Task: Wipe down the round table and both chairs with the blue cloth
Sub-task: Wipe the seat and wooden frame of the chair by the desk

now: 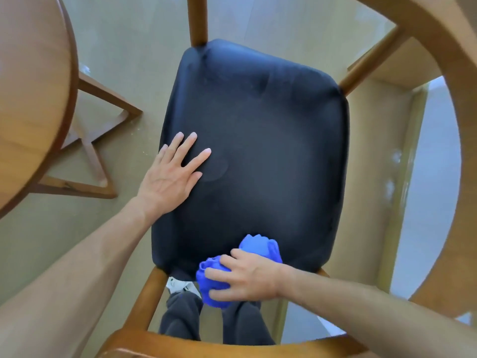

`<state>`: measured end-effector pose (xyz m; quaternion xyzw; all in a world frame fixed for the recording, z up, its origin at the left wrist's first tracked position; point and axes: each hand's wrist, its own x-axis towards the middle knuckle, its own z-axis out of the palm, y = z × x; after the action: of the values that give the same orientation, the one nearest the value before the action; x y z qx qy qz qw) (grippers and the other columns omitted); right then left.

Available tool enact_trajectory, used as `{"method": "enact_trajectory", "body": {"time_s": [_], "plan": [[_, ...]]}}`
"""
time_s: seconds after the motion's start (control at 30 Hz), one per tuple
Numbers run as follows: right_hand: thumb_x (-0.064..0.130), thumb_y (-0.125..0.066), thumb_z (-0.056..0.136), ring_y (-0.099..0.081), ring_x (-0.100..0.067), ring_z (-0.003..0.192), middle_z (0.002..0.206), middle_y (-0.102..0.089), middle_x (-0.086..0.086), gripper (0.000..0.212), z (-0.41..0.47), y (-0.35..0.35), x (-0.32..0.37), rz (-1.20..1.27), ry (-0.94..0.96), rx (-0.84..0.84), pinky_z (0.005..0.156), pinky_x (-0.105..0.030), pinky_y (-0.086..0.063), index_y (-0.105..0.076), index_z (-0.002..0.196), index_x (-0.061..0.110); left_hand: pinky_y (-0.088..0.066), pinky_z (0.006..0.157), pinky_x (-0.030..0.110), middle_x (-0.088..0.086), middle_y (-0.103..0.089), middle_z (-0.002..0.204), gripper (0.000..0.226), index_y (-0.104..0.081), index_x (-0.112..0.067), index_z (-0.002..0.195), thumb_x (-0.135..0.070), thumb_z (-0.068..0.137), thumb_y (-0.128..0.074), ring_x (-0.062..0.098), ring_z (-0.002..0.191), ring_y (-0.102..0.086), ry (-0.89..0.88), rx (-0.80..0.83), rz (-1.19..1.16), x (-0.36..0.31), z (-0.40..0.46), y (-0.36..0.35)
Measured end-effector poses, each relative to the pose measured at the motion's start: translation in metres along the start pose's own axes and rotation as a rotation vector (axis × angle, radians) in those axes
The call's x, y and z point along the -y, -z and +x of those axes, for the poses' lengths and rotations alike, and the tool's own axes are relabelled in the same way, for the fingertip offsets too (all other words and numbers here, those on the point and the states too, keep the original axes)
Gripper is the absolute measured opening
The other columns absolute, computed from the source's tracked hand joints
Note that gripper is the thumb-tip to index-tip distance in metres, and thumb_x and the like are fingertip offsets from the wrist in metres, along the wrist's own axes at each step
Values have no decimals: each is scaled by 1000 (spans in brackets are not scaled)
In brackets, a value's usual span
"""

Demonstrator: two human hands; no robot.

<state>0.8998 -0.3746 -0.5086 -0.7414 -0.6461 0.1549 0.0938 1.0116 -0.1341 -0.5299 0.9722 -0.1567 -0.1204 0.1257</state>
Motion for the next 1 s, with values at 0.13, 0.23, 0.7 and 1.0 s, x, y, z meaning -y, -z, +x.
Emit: {"method": "enact_trajectory", "body": {"time_s": [0.13, 0.23, 0.7, 1.0], "plan": [[9, -69, 67, -47, -24, 71, 121, -41, -5, 42, -118, 26, -49, -53, 18, 289, 59, -31, -40, -50, 98, 31, -23, 116, 53, 12, -20, 159, 49, -40, -24, 146, -30, 99, -49, 35, 146, -16, 3, 7, 0, 1, 0, 0], [7, -68, 65, -50, -24, 73, 119, -45, -7, 45, -120, 34, -54, -51, -75, 307, 58, -32, -42, -48, 99, 29, -23, 116, 52, 13, -20, 158, 49, -39, -24, 147, -30, 99, -48, 36, 146, -16, 1, -4, 6, 1, 0, -1], [14, -50, 87, -49, -23, 87, 127, -54, 1, 30, -49, 6, -20, -109, 330, 313, 73, -32, -33, -59, 108, 34, -32, 108, 61, 22, -32, 152, 53, -49, -15, 141, -23, 90, -62, 45, 140, -28, -44, -26, 15, 1, 4, 1], [0, -59, 71, -51, -35, 96, 125, -44, -11, 48, -193, 85, -174, -57, -845, 272, 78, -43, -48, -55, 115, 19, -34, 104, 65, 26, -34, 149, 54, -51, -10, 138, -16, 87, -66, 49, 136, -29, -40, -53, 26, -1, 5, -4]]}}
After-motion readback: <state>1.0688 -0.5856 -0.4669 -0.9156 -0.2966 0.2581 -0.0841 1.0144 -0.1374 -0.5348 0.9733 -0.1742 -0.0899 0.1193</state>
